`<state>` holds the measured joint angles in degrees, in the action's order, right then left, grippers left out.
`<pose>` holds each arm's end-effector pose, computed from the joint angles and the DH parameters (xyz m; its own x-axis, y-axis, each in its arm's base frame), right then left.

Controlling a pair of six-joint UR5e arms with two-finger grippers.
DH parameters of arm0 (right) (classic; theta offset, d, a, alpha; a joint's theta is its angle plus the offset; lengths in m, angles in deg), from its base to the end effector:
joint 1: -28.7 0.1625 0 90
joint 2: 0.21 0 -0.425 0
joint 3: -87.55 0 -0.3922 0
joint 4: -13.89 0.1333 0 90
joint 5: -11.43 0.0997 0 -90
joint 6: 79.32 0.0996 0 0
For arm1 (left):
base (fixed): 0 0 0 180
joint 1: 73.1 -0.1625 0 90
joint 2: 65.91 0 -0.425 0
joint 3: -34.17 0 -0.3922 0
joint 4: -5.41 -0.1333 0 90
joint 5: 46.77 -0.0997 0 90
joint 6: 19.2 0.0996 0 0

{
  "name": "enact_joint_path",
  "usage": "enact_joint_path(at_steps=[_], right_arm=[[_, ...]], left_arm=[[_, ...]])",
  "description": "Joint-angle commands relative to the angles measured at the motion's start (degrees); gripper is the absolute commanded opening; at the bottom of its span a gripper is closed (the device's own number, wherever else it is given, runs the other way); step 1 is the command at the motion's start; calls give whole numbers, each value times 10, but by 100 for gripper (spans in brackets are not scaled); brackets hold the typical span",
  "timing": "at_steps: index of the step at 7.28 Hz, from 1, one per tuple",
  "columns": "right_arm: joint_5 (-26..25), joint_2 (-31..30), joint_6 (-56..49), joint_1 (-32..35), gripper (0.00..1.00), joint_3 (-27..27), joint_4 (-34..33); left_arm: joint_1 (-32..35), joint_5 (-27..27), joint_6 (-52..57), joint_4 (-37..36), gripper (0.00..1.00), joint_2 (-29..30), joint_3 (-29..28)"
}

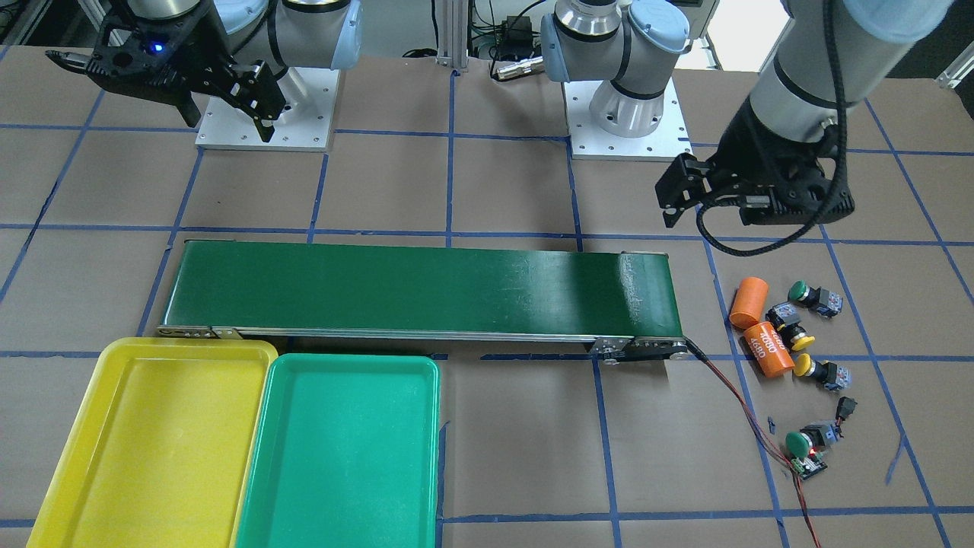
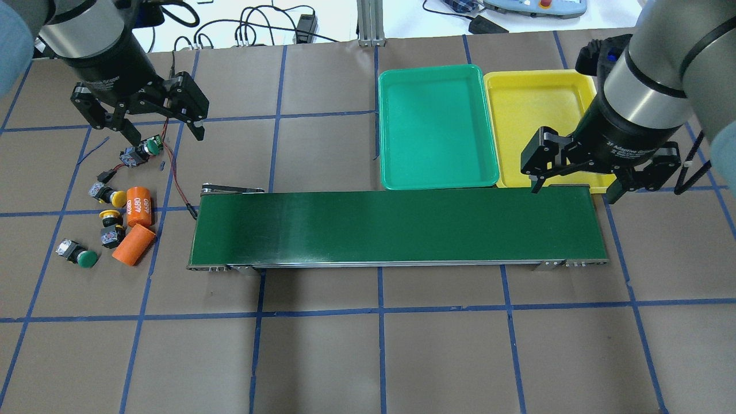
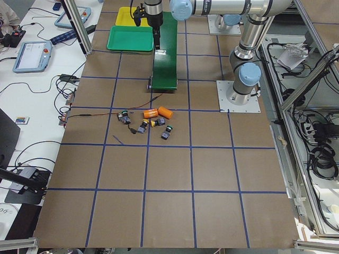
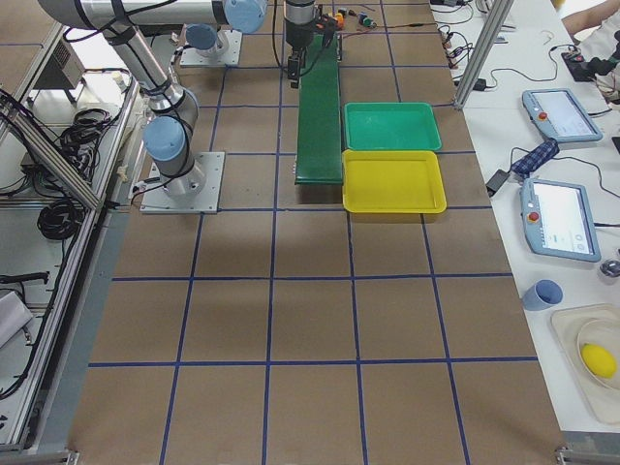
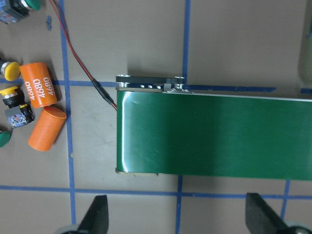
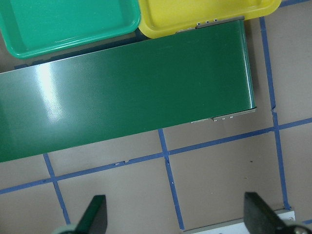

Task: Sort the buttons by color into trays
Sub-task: 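Lower the left gripper toward the orange cylinders beside the belt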

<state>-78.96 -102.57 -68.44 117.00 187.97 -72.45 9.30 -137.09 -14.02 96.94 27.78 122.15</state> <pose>0.1208 -0.4014 0.4884 -0.9760 0.2175 0.0123 0.2178 0.9756 0.0282 -0.0637 -0.5264 0.4702 -0.9991 -0.0421 -0.0005 -0.0420 0.9975 0.0561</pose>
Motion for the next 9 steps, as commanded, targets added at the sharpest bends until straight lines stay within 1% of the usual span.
enact_joint_path(at_steps=[1, 2, 4, 5, 6, 7, 8, 9], right_arm=[[0, -1, 0, 0, 100, 0, 0], [0, -1, 0, 0, 100, 0, -1], [0, -1, 0, 0, 100, 0, -1], [0, -1, 0, 0, 100, 0, -1], [0, -1, 0, 0, 100, 1, -1], [0, -1, 0, -1, 100, 2, -2], [0, -1, -1, -2, 100, 4, -2], [0, -1, -3, -4, 100, 4, -7]], left_arm=[[-70, 0, 135, -91, 100, 14, 72], [-106, 1, 180, -187, 100, 28, 122], [-166, 1, 324, -324, 100, 41, 232], [-208, 6, 380, -405, 100, 58, 281], [-240, 7, 442, -438, 100, 71, 319], [-252, 6, 498, -449, 100, 87, 331], [-252, 0, 512, -446, 100, 94, 332], [-250, 1, 520, -445, 96, 102, 333]])
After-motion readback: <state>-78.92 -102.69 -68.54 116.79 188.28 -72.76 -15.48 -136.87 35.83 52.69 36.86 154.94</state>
